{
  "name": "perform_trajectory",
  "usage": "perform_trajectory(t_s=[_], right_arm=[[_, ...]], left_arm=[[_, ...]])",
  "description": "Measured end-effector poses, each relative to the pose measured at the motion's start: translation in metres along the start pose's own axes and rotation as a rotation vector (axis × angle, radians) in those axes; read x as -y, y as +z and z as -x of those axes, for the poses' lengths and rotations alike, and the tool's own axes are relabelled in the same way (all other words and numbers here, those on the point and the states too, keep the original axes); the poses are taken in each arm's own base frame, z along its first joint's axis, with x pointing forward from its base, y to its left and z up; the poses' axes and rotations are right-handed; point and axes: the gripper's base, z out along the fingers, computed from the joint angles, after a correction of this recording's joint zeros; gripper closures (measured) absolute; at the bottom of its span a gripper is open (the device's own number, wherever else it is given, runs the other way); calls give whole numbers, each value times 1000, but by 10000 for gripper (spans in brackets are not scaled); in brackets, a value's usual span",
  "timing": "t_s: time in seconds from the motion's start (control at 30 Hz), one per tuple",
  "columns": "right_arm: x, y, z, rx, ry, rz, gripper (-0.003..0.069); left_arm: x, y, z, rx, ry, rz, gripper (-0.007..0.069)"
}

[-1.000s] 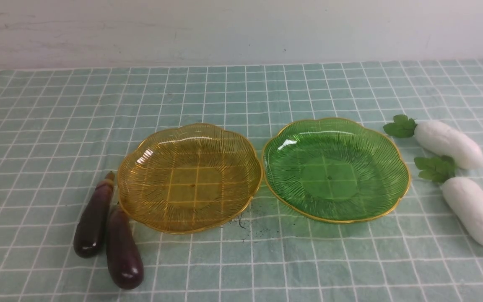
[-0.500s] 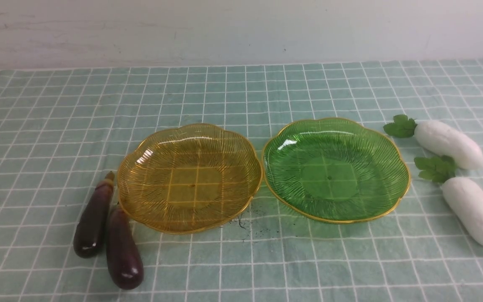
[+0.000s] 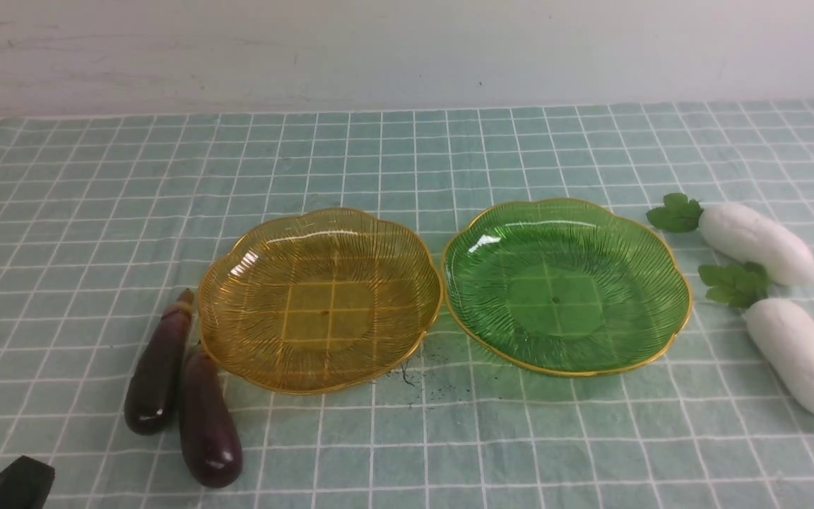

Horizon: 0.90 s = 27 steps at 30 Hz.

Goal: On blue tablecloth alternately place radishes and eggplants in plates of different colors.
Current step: 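Place the white radish on the plate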

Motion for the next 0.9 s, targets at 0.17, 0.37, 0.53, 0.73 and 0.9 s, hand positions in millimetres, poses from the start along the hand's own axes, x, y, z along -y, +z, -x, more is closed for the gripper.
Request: perform_trajectory(t_s=[0.17,0.37,0.53,0.73,0.9], right_arm=[[-39,-10,25,151,-336,96,674],[-79,-2,47,161,-731,59,674],[-80,39,50,-87,-836,-61,674],[-56,115,44,-599,-807,-265,674],[-42,170,46,-894,-713,-407,671]], left_arm=[[9,-1,3,13,-12,-28,632],[66,-13,19,26,254,-142,632],[93,-3,21,-118,460,-77,632],[85,39,6,-601,626,157,632],[59,64,-7,-913,633,305,632]])
